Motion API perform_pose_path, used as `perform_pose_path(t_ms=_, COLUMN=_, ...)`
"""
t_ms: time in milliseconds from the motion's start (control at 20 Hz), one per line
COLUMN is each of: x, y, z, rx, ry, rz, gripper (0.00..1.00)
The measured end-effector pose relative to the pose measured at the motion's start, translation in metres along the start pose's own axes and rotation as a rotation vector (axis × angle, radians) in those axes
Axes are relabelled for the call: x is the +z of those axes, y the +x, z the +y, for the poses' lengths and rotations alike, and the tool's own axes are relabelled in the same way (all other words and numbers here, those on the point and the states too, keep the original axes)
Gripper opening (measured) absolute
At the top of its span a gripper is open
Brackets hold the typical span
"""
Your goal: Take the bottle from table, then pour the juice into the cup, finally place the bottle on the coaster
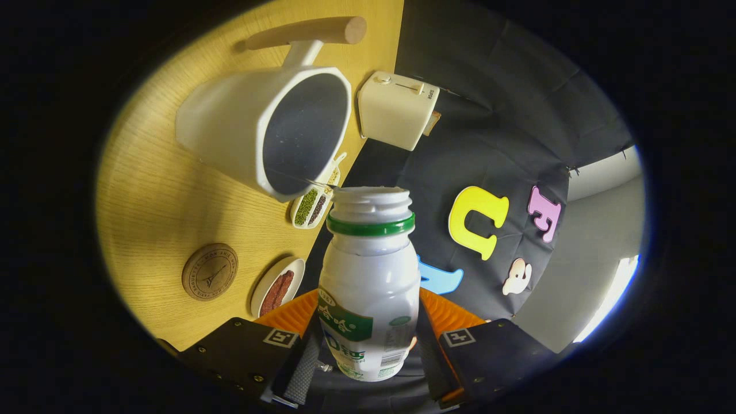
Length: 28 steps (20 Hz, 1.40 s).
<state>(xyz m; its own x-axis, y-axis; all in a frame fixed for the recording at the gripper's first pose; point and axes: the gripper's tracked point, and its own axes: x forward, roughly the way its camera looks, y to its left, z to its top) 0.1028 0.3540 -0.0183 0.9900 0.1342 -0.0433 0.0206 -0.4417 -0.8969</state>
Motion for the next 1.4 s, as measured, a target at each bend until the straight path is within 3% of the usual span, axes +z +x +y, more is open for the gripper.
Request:
perform_pose_path(t_ms=300, x=0.008, y=0.0, z=-0.007, rx=-0.037, ry=-0.032, rz=-0.006, gripper=0.76)
perform_pose_path(t_ms=950, x=0.018, y=-0.003, z=0.001, rx=-0.017, ry=-0.013, rz=-0.028, gripper=0.76)
perform_pose_path(t_ms=1100, x=0.021, y=-0.006, z=0.011, rx=0.018, ry=0.065, rz=-0.042, gripper=0.76)
perform_pose_path(t_ms=1400, x=0.016, y=-0.006, z=0.026, rx=0.094, ry=0.356, rz=-0.056, gripper=0.76)
